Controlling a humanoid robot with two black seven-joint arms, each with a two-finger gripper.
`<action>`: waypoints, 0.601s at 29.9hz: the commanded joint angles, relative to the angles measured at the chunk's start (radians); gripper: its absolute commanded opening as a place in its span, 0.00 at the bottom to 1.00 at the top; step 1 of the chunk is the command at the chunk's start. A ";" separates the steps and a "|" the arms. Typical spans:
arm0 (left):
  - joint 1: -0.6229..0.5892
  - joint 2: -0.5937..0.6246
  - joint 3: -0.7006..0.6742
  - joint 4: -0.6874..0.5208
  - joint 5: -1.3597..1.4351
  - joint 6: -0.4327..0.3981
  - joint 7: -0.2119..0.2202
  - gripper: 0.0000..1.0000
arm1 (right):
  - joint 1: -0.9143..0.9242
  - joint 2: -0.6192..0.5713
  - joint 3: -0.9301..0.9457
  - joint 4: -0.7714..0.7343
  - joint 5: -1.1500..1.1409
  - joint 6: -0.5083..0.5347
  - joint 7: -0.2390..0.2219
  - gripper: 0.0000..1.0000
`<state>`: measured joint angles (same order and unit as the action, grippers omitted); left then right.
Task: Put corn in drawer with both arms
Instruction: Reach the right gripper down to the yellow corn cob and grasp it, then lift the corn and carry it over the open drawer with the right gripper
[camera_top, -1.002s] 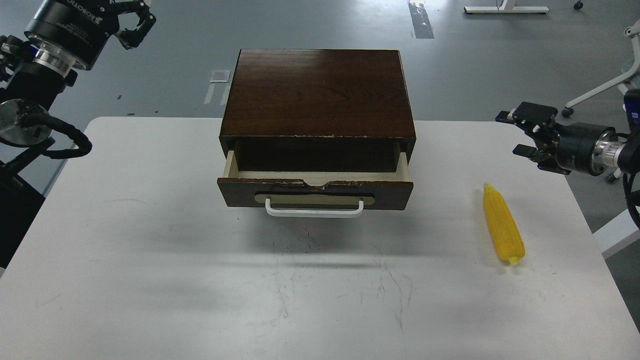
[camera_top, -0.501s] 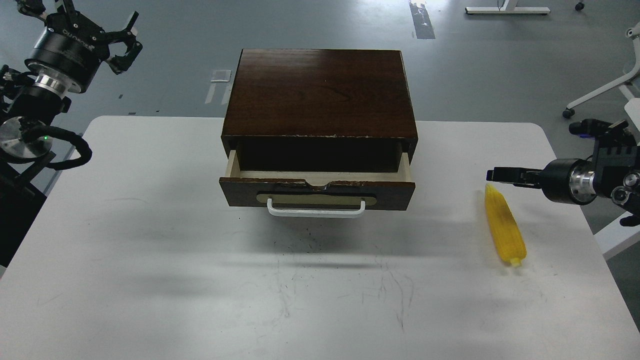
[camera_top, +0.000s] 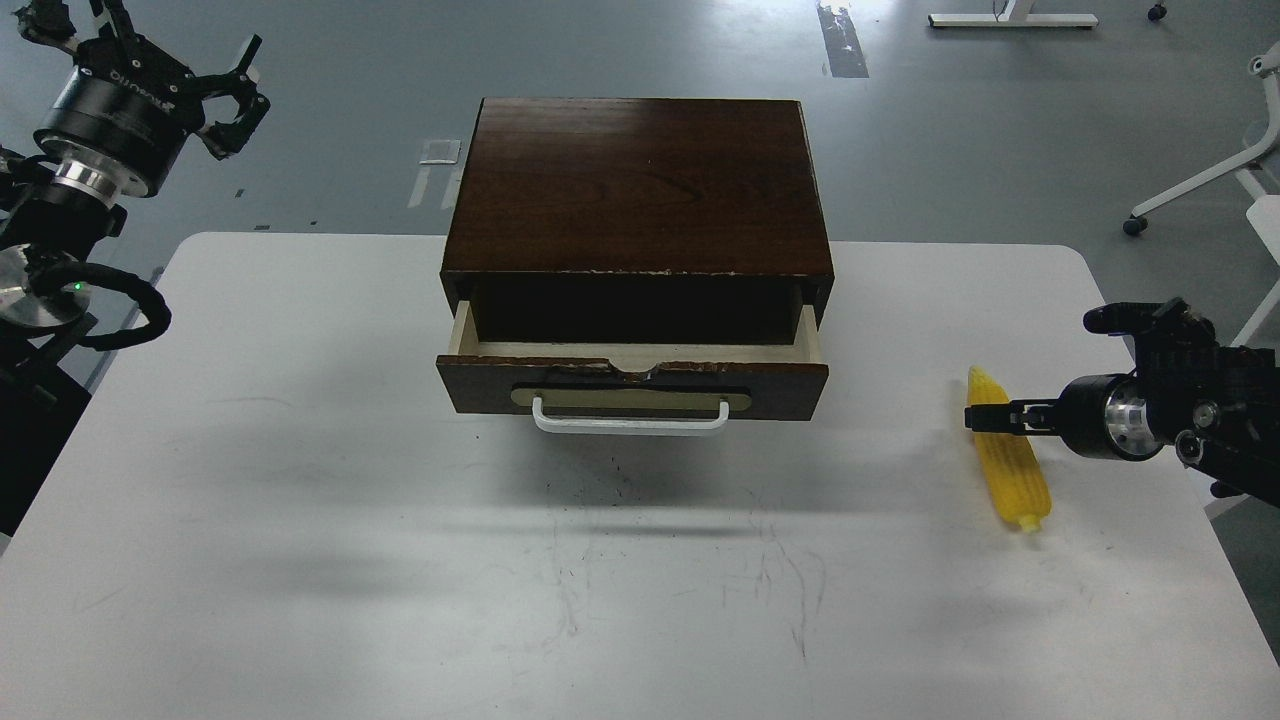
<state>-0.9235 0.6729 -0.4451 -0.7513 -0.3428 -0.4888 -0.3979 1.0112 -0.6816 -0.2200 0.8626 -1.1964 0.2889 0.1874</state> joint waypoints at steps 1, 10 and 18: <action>-0.001 0.001 0.000 0.001 0.001 0.000 0.001 0.98 | 0.009 0.002 0.001 -0.002 0.000 0.000 0.000 0.23; -0.003 0.027 0.006 -0.006 0.010 0.000 0.001 0.98 | 0.052 -0.067 0.103 0.036 0.012 -0.069 0.032 0.00; -0.003 0.060 0.012 -0.025 0.010 0.000 0.002 0.98 | 0.259 -0.128 0.290 0.321 0.008 -0.086 0.047 0.00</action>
<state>-0.9258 0.7220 -0.4328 -0.7685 -0.3327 -0.4888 -0.3976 1.2138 -0.7966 0.0065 1.0766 -1.1842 0.2100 0.2361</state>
